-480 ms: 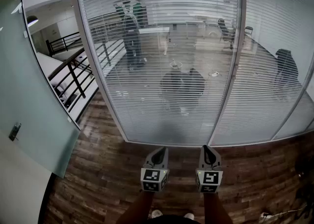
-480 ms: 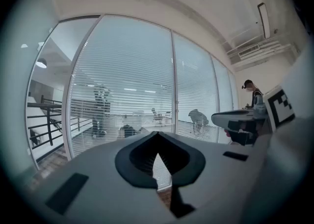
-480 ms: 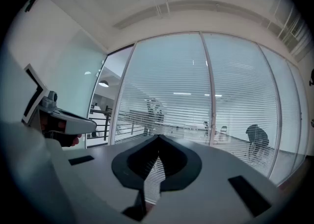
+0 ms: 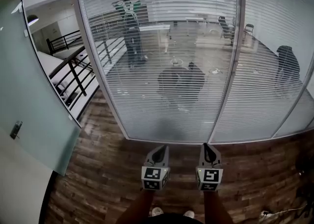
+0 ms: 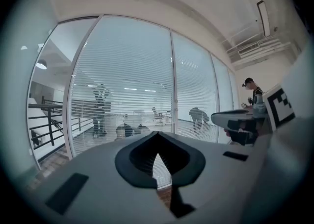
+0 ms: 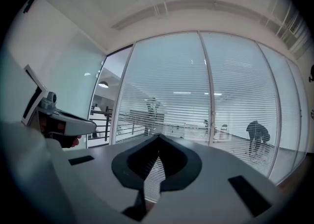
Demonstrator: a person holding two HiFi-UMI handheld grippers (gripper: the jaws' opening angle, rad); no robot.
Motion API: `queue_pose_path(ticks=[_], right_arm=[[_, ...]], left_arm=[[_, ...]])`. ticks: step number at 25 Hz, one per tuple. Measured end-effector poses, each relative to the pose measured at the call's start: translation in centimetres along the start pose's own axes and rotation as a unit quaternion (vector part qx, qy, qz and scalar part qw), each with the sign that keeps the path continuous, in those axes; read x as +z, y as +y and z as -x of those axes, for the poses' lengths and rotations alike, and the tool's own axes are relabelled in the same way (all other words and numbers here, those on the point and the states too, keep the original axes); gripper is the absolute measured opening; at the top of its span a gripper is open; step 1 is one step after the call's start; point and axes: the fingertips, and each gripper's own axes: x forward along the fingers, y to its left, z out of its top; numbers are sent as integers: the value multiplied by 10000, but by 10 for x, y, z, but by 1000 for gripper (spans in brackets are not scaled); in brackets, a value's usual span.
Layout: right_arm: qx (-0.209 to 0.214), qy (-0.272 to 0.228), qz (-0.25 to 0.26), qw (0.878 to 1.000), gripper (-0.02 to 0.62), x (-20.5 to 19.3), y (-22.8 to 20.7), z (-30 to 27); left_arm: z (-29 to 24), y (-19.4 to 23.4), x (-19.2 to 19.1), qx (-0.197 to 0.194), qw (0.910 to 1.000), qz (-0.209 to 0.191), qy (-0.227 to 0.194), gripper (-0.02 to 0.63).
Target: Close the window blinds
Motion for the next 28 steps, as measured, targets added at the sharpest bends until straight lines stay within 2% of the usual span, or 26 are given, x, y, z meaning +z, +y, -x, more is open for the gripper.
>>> queue_pose_path(ticks=[8,28], right_arm=[[16,-83,-84,9999,2,-1,2,4],[-81,62,-128,9999,2,-7,-9,6]], left_arm=[[5,2,-3,37,10000,34,14,-8],[-1,-7,-6,-20,10000,-40,82,-8]])
